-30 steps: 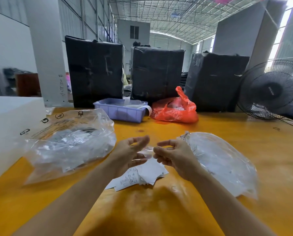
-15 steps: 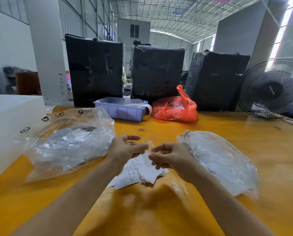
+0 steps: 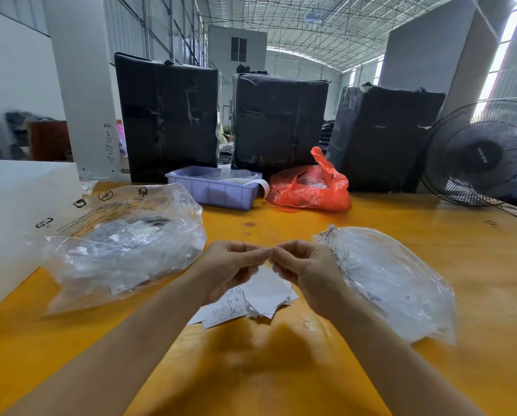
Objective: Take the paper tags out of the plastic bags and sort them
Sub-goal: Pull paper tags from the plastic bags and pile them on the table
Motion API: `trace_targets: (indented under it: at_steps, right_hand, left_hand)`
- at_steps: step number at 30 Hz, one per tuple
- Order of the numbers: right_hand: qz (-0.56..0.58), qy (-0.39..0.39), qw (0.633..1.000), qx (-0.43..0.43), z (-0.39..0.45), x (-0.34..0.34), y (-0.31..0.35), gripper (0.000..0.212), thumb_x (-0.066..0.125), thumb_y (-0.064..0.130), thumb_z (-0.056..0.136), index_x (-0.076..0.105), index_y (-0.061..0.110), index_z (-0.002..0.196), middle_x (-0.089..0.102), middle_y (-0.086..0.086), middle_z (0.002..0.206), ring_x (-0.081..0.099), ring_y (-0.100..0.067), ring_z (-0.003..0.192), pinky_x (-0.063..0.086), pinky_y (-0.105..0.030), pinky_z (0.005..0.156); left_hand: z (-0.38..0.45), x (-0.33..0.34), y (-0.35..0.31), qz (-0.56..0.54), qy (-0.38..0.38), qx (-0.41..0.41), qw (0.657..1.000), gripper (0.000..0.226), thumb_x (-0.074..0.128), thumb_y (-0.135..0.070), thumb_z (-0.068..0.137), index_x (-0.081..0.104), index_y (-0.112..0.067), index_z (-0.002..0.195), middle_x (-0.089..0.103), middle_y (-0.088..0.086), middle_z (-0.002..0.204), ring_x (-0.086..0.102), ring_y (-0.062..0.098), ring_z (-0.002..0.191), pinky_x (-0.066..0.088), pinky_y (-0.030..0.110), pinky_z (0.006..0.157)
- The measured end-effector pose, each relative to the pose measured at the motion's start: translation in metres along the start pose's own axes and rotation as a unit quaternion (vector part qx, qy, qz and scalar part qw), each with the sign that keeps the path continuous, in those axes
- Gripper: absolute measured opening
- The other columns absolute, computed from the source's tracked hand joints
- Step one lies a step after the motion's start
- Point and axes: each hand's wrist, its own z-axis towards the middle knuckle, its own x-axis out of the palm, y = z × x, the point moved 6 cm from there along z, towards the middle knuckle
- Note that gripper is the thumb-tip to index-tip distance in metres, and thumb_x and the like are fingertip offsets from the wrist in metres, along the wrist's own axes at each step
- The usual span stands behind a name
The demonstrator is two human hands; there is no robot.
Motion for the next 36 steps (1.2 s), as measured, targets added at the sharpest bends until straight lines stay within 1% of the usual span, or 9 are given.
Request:
trace_targets:
  at_steps: [2,5,9,11,14,21,26,30,36]
  right_hand:
    - [-0.044,-0.030,0.998,-0.025,0.002,-0.001,0.000,0.004,0.063,0.005,0.086,0.067,0.006,0.084,0.068,-0.005,0.068,0.062,-0.012,0.059,0.051,-0.021,0.057]
    - [-0.274,-0.039,0.956,-0.099,0.003,-0.009,0.009,0.014,0.069,0.009,0.084,0.066,0.010,0.097,0.068,0.001,0.079,0.065,-0.012,0.068,0.055,-0.025,0.066]
    - [-0.519,0.155,0.838,-0.058,-0.003,0.006,-0.012,0.046,0.083,0.027,0.067,0.068,0.023,0.110,0.065,0.011,0.109,0.056,-0.006,0.099,0.043,-0.013,0.082]
    - [-0.567,0.188,0.798,-0.080,-0.003,0.014,-0.018,0.039,0.079,0.025,0.074,0.070,0.018,0.111,0.065,0.004,0.117,0.056,-0.011,0.107,0.044,-0.023,0.091]
    - [-0.576,0.172,0.791,-0.116,-0.003,0.017,-0.017,0.018,0.062,0.019,0.089,0.073,0.011,0.101,0.071,-0.005,0.104,0.062,-0.023,0.095,0.046,-0.035,0.084]
    - [-0.468,0.062,0.879,-0.061,-0.003,0.007,-0.019,0.006,0.081,0.019,0.069,0.077,0.018,0.073,0.073,-0.002,0.078,0.065,-0.020,0.077,0.053,-0.039,0.072]
    - [-0.347,0.063,0.935,0.036,-0.002,-0.008,-0.021,0.014,0.075,0.024,0.079,0.074,0.020,0.066,0.058,0.009,0.047,0.040,-0.002,0.038,0.031,-0.017,0.041]
    - [-0.204,-0.004,0.974,0.104,0.000,-0.027,-0.025,0.008,0.068,0.017,0.085,0.074,0.012,0.085,0.074,-0.005,0.078,0.062,-0.014,0.064,0.043,-0.022,0.050]
    - [-0.064,-0.071,0.990,0.104,0.000,-0.031,-0.020,0.015,0.077,0.018,0.073,0.071,0.006,0.079,0.074,-0.006,0.076,0.066,-0.009,0.063,0.040,-0.023,0.058]
  left_hand:
    - [0.001,-0.003,0.000,-0.021,-0.025,-0.005,0.999,0.028,0.076,-0.018,0.061,0.068,-0.003,0.084,0.070,0.005,0.067,0.066,0.010,0.056,0.052,0.017,0.053]
    - [0.003,-0.014,-0.005,-0.054,-0.075,0.021,0.995,0.016,0.073,-0.010,0.074,0.064,-0.002,0.085,0.073,0.008,0.073,0.070,0.014,0.062,0.053,0.019,0.053]
    - [0.003,-0.028,-0.006,-0.049,-0.114,0.041,0.991,0.015,0.072,-0.005,0.077,0.064,0.002,0.086,0.072,0.008,0.068,0.067,0.011,0.055,0.050,0.017,0.047]
    - [0.004,-0.031,-0.006,-0.038,-0.119,0.046,0.991,0.013,0.072,-0.005,0.076,0.064,0.002,0.084,0.071,0.007,0.066,0.066,0.010,0.052,0.048,0.016,0.045]
    - [0.005,-0.033,-0.006,-0.025,-0.124,0.057,0.990,0.013,0.072,-0.005,0.077,0.065,0.003,0.083,0.071,0.007,0.065,0.064,0.010,0.052,0.047,0.016,0.045]
    - [0.004,-0.039,-0.008,0.019,-0.149,0.080,0.985,0.010,0.072,-0.006,0.077,0.066,0.001,0.081,0.070,0.007,0.067,0.061,0.013,0.057,0.047,0.017,0.050]
    - [0.002,-0.041,-0.010,0.033,-0.162,0.084,0.983,0.015,0.075,-0.007,0.074,0.067,0.002,0.084,0.068,0.007,0.070,0.060,0.013,0.059,0.048,0.017,0.052]
    - [0.003,-0.038,-0.007,0.040,-0.160,0.074,0.984,0.014,0.074,-0.010,0.077,0.068,-0.002,0.086,0.070,0.005,0.073,0.062,0.013,0.066,0.048,0.023,0.064]
    - [0.003,-0.032,-0.008,0.056,-0.138,0.070,0.986,0.015,0.074,-0.014,0.077,0.069,-0.003,0.085,0.072,0.000,0.068,0.062,0.007,0.058,0.048,0.017,0.056]
